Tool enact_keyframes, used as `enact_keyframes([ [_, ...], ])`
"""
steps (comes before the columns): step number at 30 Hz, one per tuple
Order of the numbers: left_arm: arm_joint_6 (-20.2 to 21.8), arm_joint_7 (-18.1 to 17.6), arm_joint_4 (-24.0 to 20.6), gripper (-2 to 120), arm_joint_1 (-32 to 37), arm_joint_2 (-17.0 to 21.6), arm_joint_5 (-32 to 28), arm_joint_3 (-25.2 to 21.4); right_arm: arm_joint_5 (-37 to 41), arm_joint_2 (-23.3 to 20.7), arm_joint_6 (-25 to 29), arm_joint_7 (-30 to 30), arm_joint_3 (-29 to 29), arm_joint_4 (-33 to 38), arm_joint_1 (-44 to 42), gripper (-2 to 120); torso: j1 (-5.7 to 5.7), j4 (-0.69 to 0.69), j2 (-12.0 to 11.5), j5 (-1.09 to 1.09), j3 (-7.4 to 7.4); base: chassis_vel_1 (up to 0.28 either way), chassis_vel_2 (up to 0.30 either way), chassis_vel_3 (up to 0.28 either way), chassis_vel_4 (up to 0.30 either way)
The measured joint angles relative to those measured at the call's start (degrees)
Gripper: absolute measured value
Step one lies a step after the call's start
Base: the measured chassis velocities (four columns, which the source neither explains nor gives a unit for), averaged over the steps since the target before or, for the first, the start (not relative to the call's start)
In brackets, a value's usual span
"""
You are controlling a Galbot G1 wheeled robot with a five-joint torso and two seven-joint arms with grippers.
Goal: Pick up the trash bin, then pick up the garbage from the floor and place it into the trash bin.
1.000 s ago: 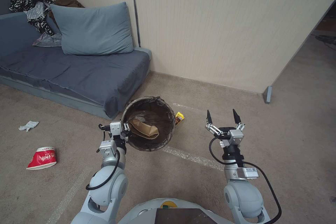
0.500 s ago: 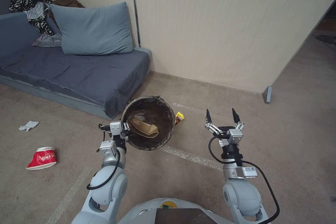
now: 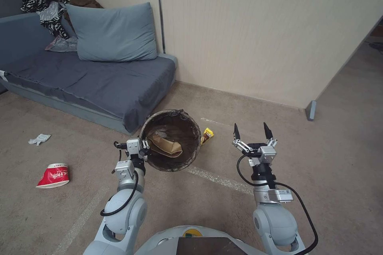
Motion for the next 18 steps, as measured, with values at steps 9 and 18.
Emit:
enact_keyframes([
  [9,0.06,-0.08,-0.09,3,-0.04,0.01,-0.13,0.23,0.0,-0.07,-0.13,0.08,0.05,0.07,0.01,100,0.0,-0.01,0.0,0.0,0.0,0.0,0.0,0.0,0.0],
  [18,-0.83,-0.08,0.25,3,-0.13,-0.09,0.0,0.2,0.01,-0.08,-0.15,0.14,0.15,-0.14,0.28,99,0.0,-0.01,0.0,0.0,0.0,0.0,0.0,0.0,0.0],
])
